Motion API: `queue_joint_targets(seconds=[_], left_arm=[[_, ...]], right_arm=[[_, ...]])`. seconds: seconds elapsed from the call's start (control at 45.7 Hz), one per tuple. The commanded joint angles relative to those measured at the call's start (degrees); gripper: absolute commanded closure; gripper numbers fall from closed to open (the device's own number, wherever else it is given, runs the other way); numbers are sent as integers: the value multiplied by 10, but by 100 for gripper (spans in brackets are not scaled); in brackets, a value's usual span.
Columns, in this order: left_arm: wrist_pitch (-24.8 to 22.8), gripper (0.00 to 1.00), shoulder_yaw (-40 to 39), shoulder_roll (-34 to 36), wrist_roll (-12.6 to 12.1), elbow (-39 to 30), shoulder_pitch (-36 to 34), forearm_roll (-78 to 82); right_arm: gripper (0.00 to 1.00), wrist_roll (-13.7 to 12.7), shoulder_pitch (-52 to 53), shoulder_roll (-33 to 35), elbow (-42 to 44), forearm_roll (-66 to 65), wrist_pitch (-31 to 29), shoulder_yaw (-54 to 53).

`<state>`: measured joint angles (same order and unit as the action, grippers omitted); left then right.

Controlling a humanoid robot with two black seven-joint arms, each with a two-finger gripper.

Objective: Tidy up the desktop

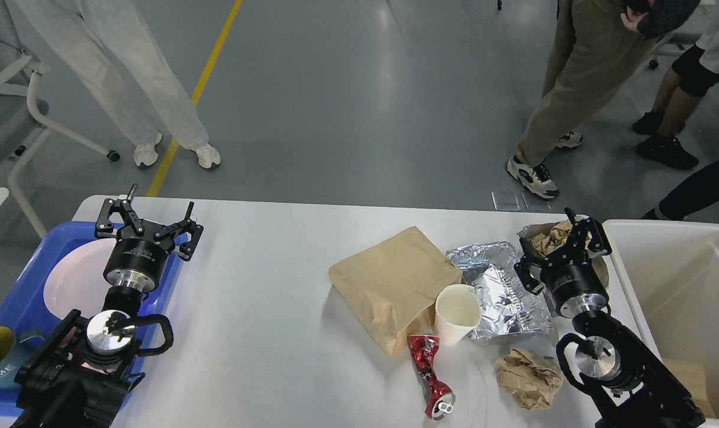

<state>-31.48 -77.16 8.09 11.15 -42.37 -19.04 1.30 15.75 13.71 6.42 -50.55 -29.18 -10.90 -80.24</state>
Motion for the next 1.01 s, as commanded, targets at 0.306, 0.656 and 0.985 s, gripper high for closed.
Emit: queue_joint_targets(seconds=[0.306,0.656,0.985], left_arm=[[-22,4,0,3,4,4,8,6],[-22,4,0,3,3,4,8,6],[-23,4,0,3,3,4,8,6]], right_arm=[[0,0,0,0,0,0,0,0],[0,0,0,0,-1,0,0,0],[0,1,0,0,-1,0,0,1]])
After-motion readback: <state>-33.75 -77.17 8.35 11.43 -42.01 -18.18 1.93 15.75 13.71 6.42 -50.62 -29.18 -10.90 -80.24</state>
